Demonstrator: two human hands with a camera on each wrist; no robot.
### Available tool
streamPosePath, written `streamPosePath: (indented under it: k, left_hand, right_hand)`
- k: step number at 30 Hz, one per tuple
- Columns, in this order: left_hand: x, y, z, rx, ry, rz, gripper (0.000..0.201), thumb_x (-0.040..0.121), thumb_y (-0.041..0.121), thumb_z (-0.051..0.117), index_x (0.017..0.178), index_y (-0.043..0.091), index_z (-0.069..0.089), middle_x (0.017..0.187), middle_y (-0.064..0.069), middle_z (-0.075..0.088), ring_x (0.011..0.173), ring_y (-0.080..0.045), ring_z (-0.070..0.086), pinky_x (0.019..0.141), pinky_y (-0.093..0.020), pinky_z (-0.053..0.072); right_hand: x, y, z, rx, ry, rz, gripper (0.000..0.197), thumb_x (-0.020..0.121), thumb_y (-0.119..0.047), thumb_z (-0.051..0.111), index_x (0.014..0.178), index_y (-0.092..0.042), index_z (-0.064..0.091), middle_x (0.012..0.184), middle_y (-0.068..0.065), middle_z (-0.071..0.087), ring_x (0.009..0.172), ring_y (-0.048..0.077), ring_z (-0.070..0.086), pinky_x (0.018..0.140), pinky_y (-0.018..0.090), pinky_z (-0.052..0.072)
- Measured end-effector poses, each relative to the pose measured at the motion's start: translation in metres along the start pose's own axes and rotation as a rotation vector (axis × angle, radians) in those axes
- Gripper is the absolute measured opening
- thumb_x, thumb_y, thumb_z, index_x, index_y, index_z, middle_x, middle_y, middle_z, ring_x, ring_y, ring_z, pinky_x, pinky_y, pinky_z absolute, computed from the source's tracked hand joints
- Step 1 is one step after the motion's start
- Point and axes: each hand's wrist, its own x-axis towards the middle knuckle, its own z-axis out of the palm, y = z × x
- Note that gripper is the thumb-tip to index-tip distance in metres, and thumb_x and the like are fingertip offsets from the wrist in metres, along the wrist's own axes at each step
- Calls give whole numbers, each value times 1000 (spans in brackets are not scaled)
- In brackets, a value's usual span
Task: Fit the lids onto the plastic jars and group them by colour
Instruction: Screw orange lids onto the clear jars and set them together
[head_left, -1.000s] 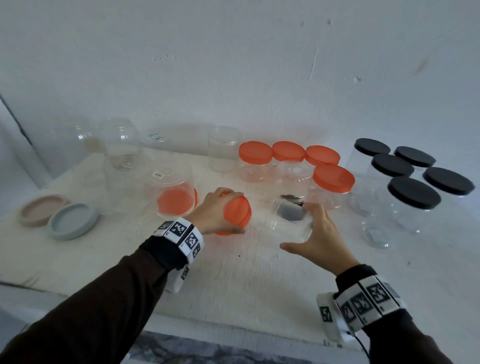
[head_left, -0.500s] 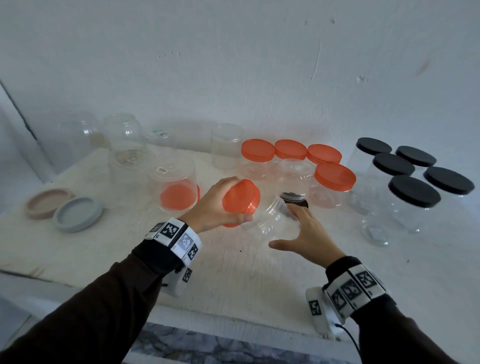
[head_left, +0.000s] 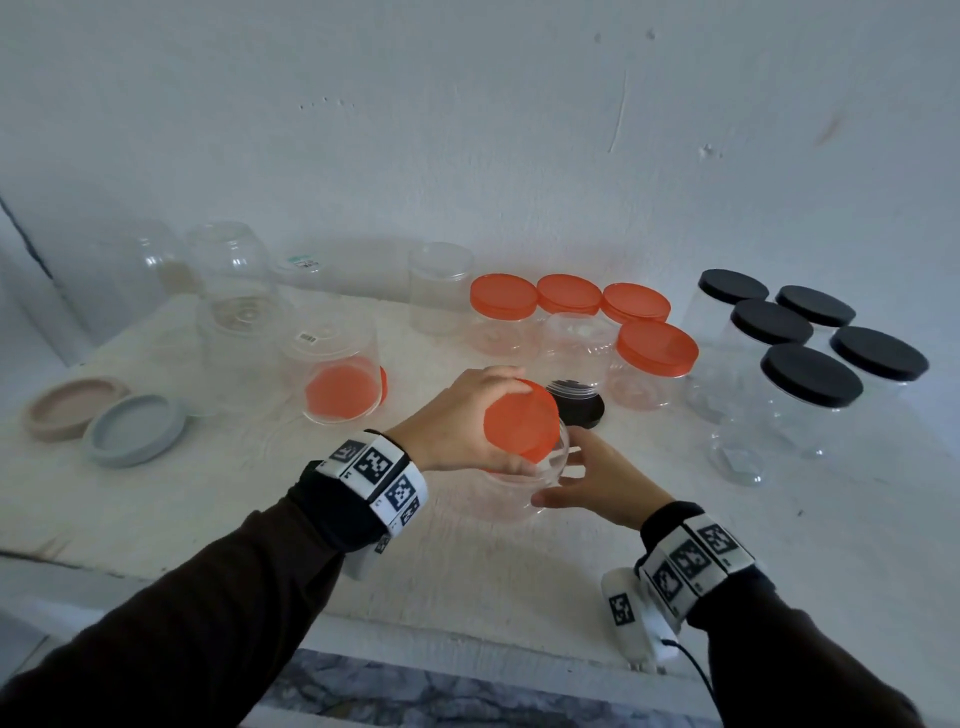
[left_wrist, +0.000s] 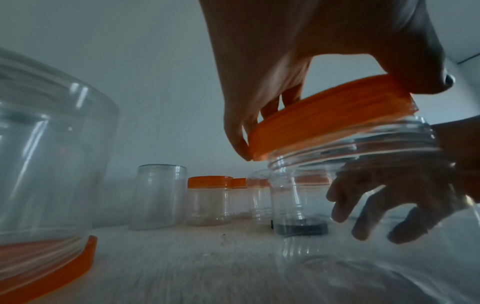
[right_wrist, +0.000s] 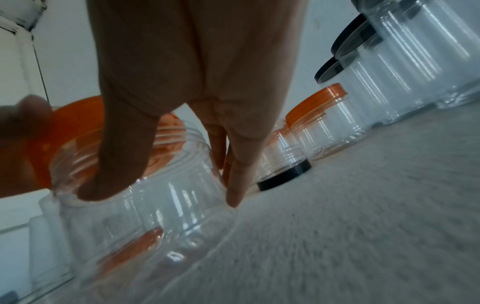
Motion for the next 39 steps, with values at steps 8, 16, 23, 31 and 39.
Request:
streamPosePath:
  k: [8, 16, 23, 31, 39]
  left_hand:
    - [14, 14, 7, 272, -132, 39, 90, 64, 54, 76, 139, 23, 38, 148, 10, 28, 134, -9, 19, 109, -34, 22]
    - [9, 11, 6, 197, -140, 11, 106, 59, 49, 81, 145, 23, 24, 153, 9, 18, 137, -5, 12, 109, -25, 15]
    - [-10, -24, 6, -273, -126, -225, 122, 58, 19, 87, 147, 24, 5, 151, 3, 14, 138, -15, 21, 112, -33, 24]
    - [-5, -40, 19, -429, -136, -242, 99, 64, 9, 83, 140, 22, 22, 134, 6, 38, 121, -9, 39, 86, -7, 37]
    - [-3, -47, 21, -462, -161, -217, 109, 52, 32, 86, 141, 29, 24, 138, 7, 39, 128, -11, 37, 106, -30, 33]
  right_hand:
    - [1, -1, 0, -2, 16, -10, 78, 61, -20, 86, 126, -20, 43, 117, -6, 52, 106, 11, 52, 79, 20, 47]
    - [0, -5, -5, -84, -49, -12, 93, 62, -24, 85, 137, -16, 31, 133, -3, 38, 118, 15, 45, 92, 28, 45]
    - [0, -52, -37, -408, -107, -192, 102, 62, -36, 84, 142, -22, 23, 141, -3, 23, 127, 17, 35, 107, 36, 36]
    - [21, -91, -16, -833, -324, -183, 95, 69, -41, 77, 143, -35, 19, 143, -4, 26, 126, 21, 35, 100, 38, 39]
    - [23, -99, -19, -861, -423, -212, 96, 66, -20, 77, 140, -41, 21, 136, -10, 22, 121, 17, 31, 95, 38, 42]
